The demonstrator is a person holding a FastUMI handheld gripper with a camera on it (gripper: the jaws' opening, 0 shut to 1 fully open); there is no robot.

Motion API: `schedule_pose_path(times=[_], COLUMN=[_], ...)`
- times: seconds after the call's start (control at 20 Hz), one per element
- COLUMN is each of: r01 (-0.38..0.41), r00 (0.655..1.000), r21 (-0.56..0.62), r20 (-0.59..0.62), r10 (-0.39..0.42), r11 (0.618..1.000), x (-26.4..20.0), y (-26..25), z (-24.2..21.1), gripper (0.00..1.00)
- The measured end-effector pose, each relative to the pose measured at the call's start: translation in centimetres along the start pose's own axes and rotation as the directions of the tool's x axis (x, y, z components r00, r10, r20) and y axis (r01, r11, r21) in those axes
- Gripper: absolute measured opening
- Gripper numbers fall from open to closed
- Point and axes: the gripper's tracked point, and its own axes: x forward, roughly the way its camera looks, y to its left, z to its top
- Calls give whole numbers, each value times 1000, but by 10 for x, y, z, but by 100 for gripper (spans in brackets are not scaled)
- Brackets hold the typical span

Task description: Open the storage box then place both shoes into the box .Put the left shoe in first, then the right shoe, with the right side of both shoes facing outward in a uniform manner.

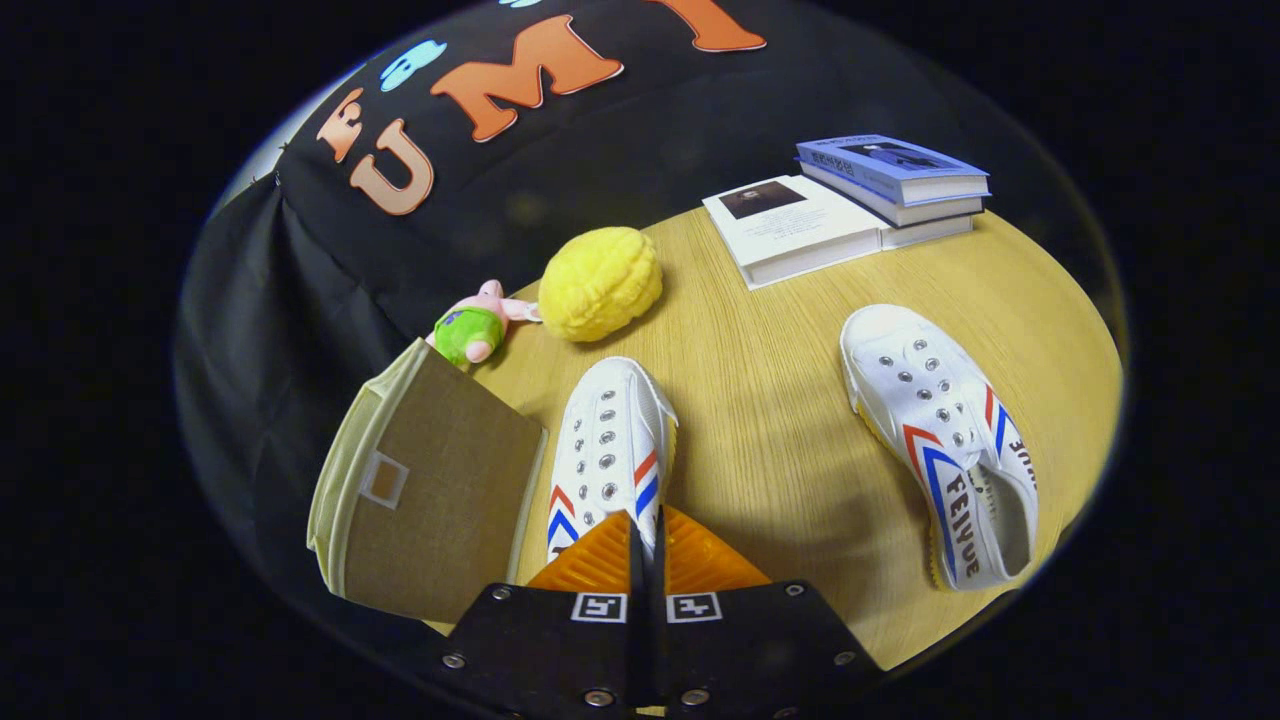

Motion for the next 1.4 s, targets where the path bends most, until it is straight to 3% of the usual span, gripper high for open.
schedule_pose_path(times=[0.4, 0.75, 1.05, 1.4], r01=[-14, -106, -179, -157], r00=[993, 970, 966, 975], r21=[26, 0, -29, -86], r20=[114, 219, 186, 145], r10=[11, 104, 181, 169], r11=[1000, 994, 983, 984], x=[-46, -79, -50, 8], y=[45, 134, 221, 283], z=[44, 81, 57, 9], gripper=[0, 0, 0, 0])
